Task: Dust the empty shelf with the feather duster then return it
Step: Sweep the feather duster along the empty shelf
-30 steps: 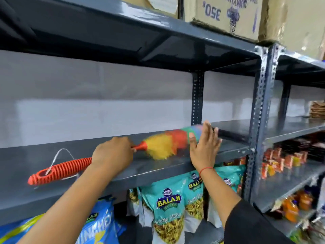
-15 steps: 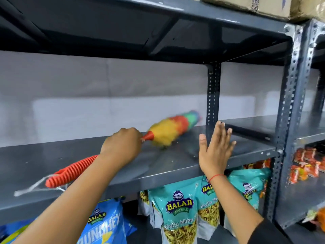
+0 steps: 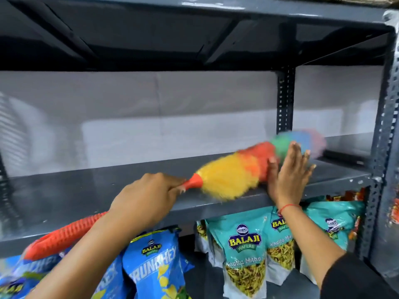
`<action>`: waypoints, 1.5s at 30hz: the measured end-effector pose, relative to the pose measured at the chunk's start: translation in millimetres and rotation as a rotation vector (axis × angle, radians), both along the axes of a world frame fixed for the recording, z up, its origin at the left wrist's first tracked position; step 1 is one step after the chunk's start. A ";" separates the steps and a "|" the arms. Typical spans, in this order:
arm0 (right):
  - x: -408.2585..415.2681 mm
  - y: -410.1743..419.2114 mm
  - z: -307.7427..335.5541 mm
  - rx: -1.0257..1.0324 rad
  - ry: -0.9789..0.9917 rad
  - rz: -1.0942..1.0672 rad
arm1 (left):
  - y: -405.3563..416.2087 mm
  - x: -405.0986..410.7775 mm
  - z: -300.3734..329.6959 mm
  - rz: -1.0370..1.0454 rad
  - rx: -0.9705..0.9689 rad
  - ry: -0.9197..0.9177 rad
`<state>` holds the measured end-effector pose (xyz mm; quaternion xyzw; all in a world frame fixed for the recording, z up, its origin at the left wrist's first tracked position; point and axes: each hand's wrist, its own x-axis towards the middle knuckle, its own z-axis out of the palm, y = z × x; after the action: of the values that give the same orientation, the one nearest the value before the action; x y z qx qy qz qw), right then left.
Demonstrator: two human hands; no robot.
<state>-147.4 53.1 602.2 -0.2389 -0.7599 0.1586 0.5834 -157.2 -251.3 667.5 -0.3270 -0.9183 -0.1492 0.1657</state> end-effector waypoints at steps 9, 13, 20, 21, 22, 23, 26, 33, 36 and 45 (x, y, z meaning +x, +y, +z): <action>-6.7 -47.8 8.4 -0.111 0.062 0.039 | -99.4 -6.1 5.6 0.305 -0.072 0.093; -23.4 -139.2 10.1 0.071 0.061 0.215 | -125.2 -4.0 -1.7 0.181 -0.023 -0.037; -39.2 -205.0 2.0 0.234 -0.058 0.240 | -173.8 -22.4 6.4 0.462 -0.172 0.144; -39.6 -203.6 1.7 0.230 -0.062 0.231 | -179.8 -23.8 13.1 0.469 -0.145 0.195; -40.6 -204.2 1.2 0.232 -0.063 0.227 | -188.4 -23.4 17.6 0.451 -0.102 0.207; -41.2 -203.6 0.4 0.234 -0.059 0.220 | -195.2 -21.0 19.7 0.410 -0.056 0.196; -42.0 -203.9 -0.9 0.238 -0.048 0.195 | -207.5 -9.0 11.1 0.320 -0.040 0.110; -39.5 -202.6 -0.7 0.198 -0.064 0.199 | -234.5 -21.3 1.9 0.557 -0.200 0.121; -42.7 -213.3 3.9 0.124 -0.023 0.225 | -235.4 -15.6 3.0 0.582 -0.079 0.238; -69.3 -294.1 14.5 0.349 -0.038 0.409 | -244.5 0.8 -12.0 0.655 -0.110 0.043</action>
<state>-216.7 -240.9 616.7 0.0208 -0.8189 0.1354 0.5573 -156.4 -495.8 655.5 -0.0261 -0.9777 -0.0316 0.2062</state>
